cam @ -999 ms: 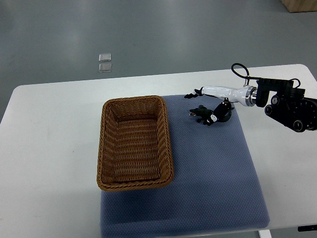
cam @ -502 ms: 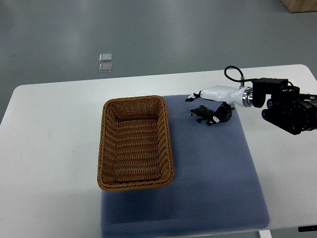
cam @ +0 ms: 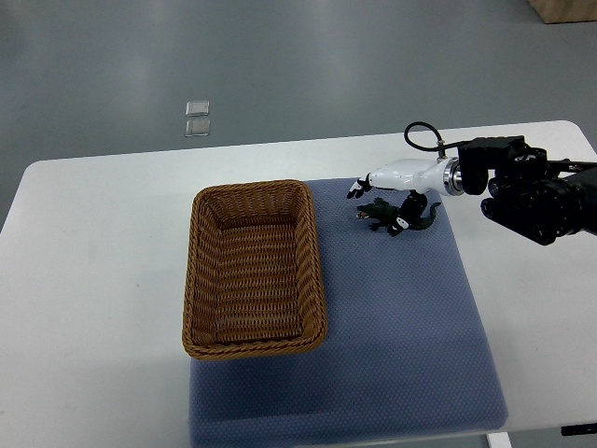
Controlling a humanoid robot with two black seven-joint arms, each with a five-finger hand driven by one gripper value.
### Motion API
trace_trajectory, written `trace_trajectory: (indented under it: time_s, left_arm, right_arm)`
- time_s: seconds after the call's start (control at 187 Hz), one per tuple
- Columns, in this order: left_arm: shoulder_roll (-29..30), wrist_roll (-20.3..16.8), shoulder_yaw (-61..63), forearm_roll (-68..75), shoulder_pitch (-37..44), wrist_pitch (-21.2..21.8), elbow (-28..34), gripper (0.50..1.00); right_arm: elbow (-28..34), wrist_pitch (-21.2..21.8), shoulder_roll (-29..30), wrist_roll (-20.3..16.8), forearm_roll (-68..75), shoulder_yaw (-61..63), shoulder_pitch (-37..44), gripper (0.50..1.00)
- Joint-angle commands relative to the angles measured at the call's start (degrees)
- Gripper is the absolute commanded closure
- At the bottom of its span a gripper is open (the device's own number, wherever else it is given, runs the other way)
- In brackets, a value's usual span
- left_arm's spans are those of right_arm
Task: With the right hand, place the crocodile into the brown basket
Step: 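Lower the right hand over the crocodile and close fingers around it, then lift the crocodile off the mat with the right hand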
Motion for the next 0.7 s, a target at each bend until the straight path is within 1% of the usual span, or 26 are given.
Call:
trace_trajectory:
  time_s: [0.0,0.069,0.107,0.182,0.256,0.283,0.353,0.39,0.422,0.427,0.465,0.481,0.54,0.545,0.582,0.62,0.694]
  left_arm:
    - [0.0,0.0,0.0,0.0,0.0,-0.02,0.02,0.5]
    - [0.0,0.0,0.0,0.0,0.0,-0.02,-0.07,0.5]
    - [0.0,0.0,0.0,0.0,0.0,-0.02,0.02,0.5]
    - [0.0,0.0,0.0,0.0,0.0,-0.02,0.02,0.5]
    - [0.0,0.0,0.0,0.0,0.0,-0.02,0.02,0.5]
    - [0.0,0.0,0.0,0.0,0.0,-0.02,0.02,0.5]
    - [0.0,0.0,0.0,0.0,0.0,0.06,0.02,0.5]
    - [0.0,0.0,0.0,0.0,0.0,-0.02,0.02,0.5]
    - [0.0,0.0,0.0,0.0,0.0,-0.02,-0.07,0.5]
    - [0.0,0.0,0.0,0.0,0.0,0.06,0.02,0.5]
    - [0.0,0.0,0.0,0.0,0.0,-0.02,0.02,0.5]
    - [0.0,0.0,0.0,0.0,0.0,-0.02,0.02,0.5]
    - [0.0,0.0,0.0,0.0,0.0,-0.02,0.02,0.5]
    - [0.0,0.0,0.0,0.0,0.0,-0.02,0.02,0.5]
    - [0.0,0.0,0.0,0.0,0.0,-0.02,0.02,0.5]
    - [0.0,0.0,0.0,0.0,0.0,-0.02,0.02,0.5]
    - [0.0,0.0,0.0,0.0,0.0,-0.02,0.02,0.5]
  right_arm:
    - [-1.02,-0.21,0.33,-0.07,-0.01,-1.24,0.01,0.699]
    - [-1.11,-0.12,0.59,-0.07,-0.01,-1.24,0.09,0.707]
    - [-1.02,-0.03,0.68,-0.07,-0.01,-1.24,0.09,0.736]
    - [-1.11,0.06,0.77,-0.07,-0.01,-1.33,0.09,0.773]
    - [-1.11,0.06,0.77,-0.07,-0.01,-1.33,0.09,0.785]
    - [-1.02,0.06,0.77,-0.07,-0.01,-1.33,0.09,0.807]
    - [-1.11,0.15,0.86,-0.07,-0.1,-1.33,0.18,0.844]
    - [-1.11,0.15,0.95,-0.07,-0.1,-1.33,0.18,0.852]
    - [-1.11,0.15,0.95,-0.07,-0.1,-1.33,0.27,0.869]
    - [-1.11,0.15,0.95,-0.07,-0.1,-1.33,0.27,0.879]
    - [-1.11,0.15,1.03,-0.07,-0.1,-1.42,0.27,0.899]
    - [-1.11,0.23,1.03,-0.07,-0.1,-1.42,0.27,0.916]
    - [-1.11,0.23,1.03,-0.07,-0.36,-1.42,0.27,0.944]
    - [-1.11,0.23,1.03,-0.07,-0.45,-1.42,0.27,0.955]
    - [-1.11,0.23,1.03,-0.07,-0.63,-1.42,0.27,0.971]
    - [-1.11,0.15,1.03,-0.07,-0.72,-1.42,0.36,1.0]
    - [-1.02,0.23,1.03,-0.07,-0.8,-1.42,0.36,1.0]
